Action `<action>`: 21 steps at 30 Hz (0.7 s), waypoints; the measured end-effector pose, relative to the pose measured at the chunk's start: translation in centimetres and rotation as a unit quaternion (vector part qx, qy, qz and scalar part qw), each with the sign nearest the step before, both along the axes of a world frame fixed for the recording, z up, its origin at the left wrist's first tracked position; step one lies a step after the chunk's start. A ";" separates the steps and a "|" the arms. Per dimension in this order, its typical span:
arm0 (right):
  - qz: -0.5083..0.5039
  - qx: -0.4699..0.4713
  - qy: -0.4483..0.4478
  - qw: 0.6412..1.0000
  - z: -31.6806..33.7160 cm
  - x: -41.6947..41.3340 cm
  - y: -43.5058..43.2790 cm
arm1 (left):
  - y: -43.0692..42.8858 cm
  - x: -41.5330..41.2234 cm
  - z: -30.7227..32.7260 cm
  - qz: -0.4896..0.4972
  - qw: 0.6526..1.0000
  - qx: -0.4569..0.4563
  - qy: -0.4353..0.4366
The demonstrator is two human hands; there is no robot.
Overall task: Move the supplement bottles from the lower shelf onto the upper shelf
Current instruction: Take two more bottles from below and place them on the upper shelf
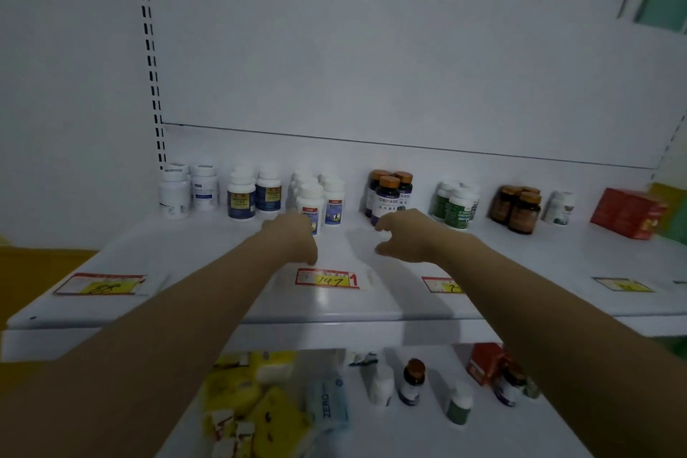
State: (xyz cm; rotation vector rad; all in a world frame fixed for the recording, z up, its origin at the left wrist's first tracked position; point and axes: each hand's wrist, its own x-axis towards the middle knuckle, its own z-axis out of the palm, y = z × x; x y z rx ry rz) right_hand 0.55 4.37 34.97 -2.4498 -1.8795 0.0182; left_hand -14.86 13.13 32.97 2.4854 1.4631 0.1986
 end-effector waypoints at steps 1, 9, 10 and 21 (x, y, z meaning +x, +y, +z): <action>0.004 0.001 -0.002 1.000 0.2 -0.1 -0.9 | -0.9 -0.1 0.3 -0.007 1.000 0.001 0.003; 0.037 0.039 -0.018 0.998 1.5 1.6 -10.0 | -10.9 1.8 2.6 -0.013 0.999 0.043 -0.017; 0.041 0.044 -0.019 0.998 1.4 2.1 -11.4 | -12.3 2.4 2.6 -0.009 0.998 0.049 -0.029; 0.061 0.032 0.027 0.997 -2.7 9.2 -25.7 | -27.4 11.2 -4.1 -0.048 0.996 -0.053 -0.046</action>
